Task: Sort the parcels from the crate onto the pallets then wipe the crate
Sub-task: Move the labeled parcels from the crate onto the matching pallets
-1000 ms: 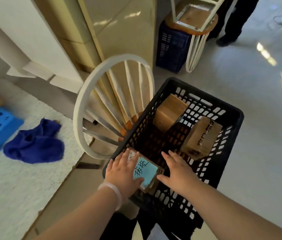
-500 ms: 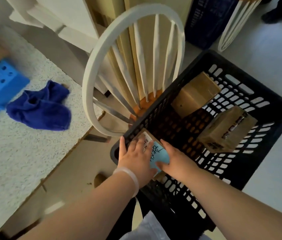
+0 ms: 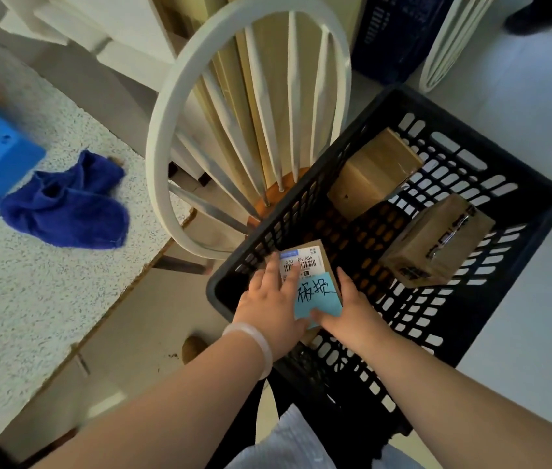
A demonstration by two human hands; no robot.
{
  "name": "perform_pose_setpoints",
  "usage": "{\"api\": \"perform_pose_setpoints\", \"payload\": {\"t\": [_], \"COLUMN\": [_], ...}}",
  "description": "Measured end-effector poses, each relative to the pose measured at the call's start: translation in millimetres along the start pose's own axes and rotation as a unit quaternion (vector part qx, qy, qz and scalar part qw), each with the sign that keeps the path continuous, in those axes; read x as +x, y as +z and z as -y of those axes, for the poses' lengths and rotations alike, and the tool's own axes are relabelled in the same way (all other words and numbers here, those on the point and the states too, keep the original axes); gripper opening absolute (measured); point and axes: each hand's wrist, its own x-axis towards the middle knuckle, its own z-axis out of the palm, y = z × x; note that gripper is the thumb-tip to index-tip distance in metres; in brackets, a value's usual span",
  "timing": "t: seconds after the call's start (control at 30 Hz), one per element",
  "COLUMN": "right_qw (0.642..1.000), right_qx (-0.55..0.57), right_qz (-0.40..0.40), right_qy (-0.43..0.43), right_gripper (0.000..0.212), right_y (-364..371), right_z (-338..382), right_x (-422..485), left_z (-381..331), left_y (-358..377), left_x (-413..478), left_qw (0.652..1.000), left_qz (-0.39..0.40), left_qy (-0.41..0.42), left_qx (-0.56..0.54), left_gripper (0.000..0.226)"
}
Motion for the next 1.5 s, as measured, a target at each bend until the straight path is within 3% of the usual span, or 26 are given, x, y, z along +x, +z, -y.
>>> {"api": "perform_pose_setpoints", "payload": {"t": [0.17,0.3,0.53,0.73,0.93,1.17,1.33,1.5], "right_qw": [0.999,0.997,0.988,0.961,0.938,0.916,0.896,0.88], "right_qx": [0.026,0.046,0.097,0.094,0.047,-0.034,-0.085,-0.131], "right_qz": [0.027,0.035,-0.069,-0.144,-0.184,-0.188,-0.15,-0.095], "right_qy": [-0.026,-0.043,-0.094,-0.215,-0.288,-0.354,-0.409,-0.447], "right_gripper": [0.11,0.106,0.105,0.106,0.094,0.081,0.067,0.066], "right_y": [-0.7,2.1,-26.7,-53.6,-59.7,-29.8,33.3,105.7], "right_z": [-2.1,-2.5,11.1,46.6,102.7,195.0,268.5,344.1], "right_x": [3.3,0.4,-34.8,-74.5,-114.6,-146.1,-145.0,-136.8], "left_z": [-1.2,-0.8,-3.6,-3.7,21.4,106.6,195.1,287.7], "left_y": [5.5,5.9,-20.0,-68.9,-119.2,-160.2,-169.5,-168.3], "left_x": [13.3,19.8,0.6,-31.4,-54.6,-91.5,-124.0,-160.5], "left_qw": [0.995,0.992,0.98,0.93,0.9,0.878,0.857,0.834], "left_qz": [0.054,0.082,-0.015,-0.126,-0.192,-0.235,-0.288,-0.336], "left_qy": [-0.078,-0.055,0.016,0.116,0.165,0.157,0.12,0.06], "left_qx": [-0.009,-0.081,-0.199,-0.325,-0.355,-0.387,-0.41,-0.434], "left_gripper": [0.103,0.107,0.108,0.098,0.099,0.102,0.103,0.103]}}
